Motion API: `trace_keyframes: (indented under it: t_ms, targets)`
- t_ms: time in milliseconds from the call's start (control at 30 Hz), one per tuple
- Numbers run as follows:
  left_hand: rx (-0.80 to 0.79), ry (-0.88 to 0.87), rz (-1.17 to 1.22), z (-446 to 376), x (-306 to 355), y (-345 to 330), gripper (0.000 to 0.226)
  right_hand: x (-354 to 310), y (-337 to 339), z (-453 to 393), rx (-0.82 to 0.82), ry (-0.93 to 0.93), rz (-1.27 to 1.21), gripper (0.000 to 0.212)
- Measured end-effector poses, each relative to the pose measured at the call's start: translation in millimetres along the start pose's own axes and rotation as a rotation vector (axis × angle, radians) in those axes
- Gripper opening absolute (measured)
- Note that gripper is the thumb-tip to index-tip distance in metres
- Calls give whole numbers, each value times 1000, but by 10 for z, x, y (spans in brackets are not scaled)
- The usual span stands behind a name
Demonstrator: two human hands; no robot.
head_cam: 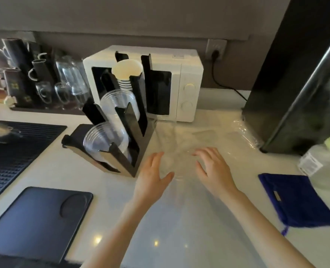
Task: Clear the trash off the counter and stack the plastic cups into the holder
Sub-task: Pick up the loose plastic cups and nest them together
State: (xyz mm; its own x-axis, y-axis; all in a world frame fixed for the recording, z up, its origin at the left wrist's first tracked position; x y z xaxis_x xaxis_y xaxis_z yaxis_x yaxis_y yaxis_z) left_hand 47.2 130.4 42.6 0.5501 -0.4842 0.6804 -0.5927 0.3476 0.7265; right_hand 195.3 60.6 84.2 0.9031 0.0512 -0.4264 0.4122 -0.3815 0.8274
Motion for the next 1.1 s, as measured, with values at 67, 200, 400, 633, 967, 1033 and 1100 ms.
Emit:
trace_keyframes:
  t_ms: [67,200,400,633,967,1033,1100]
  targets:
    - [46,0,-38,-181,28,-65,54,288,110,-55,40,-53,-8,25]
    - [147,28,-52,-407,36,-77,44,729,58,-245,-123,-152,1,49]
    - [153,12,-56,-589,109,-14,22,1055,-136,-585,-301,-119,122,85]
    - [103,-2,-19,-666,363,372,14,1188,-301,-714,-313,-68,154,91]
    - [-116,220,104,-833,94,325,7,1119,-54,-782,-146,-118,152,87]
    - [-101,247,127,-823,32,292,9,1091,137,-817,-64,-174,-15,87]
    - [-57,252,148,-811,-3,286,18,1033,353,-868,11,-222,-207,85]
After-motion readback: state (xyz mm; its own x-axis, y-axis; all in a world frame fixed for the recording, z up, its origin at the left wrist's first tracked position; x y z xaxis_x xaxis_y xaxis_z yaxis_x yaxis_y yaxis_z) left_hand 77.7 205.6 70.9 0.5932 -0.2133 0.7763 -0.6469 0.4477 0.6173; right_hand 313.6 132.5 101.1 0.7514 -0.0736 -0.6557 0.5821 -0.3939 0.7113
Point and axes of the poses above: each hand's wrist, its own z-axis away from the middle knuckle, its own y-axis out of the back of the hand, x = y × z, the point moved 8 cm from there along -z, towards the middle knuckle, and after that the axes turned 11 degrees about -x, right-handed, at the moved point
